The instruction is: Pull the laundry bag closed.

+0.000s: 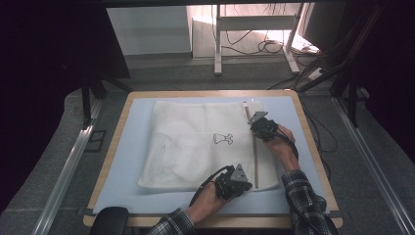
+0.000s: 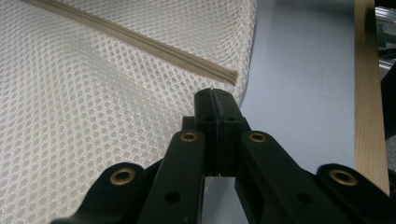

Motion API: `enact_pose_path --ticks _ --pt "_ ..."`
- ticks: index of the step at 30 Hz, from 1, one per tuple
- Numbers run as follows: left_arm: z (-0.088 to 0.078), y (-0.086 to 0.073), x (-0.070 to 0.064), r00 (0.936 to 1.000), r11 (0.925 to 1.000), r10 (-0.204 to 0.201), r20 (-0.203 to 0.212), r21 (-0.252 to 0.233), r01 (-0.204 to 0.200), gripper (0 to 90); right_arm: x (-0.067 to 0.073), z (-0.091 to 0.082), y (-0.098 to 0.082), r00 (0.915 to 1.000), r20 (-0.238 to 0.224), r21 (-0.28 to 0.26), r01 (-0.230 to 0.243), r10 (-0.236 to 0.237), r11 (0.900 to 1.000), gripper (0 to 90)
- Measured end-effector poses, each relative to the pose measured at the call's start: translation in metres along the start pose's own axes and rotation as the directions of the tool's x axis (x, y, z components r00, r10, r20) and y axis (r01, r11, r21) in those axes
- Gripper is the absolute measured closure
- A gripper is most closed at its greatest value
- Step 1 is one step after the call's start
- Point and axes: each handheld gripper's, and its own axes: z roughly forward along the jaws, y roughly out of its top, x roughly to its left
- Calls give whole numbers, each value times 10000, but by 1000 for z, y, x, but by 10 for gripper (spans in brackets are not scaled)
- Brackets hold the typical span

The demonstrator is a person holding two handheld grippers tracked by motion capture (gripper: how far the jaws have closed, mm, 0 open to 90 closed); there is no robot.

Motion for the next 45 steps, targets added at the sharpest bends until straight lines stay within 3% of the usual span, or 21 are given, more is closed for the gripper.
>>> enact_pose_path --ticks 45 --pt "0 0 1 9999 9999 -149 42 -13 149 900 -43 47 28 9966 471 -72 -672 674 9977 852"
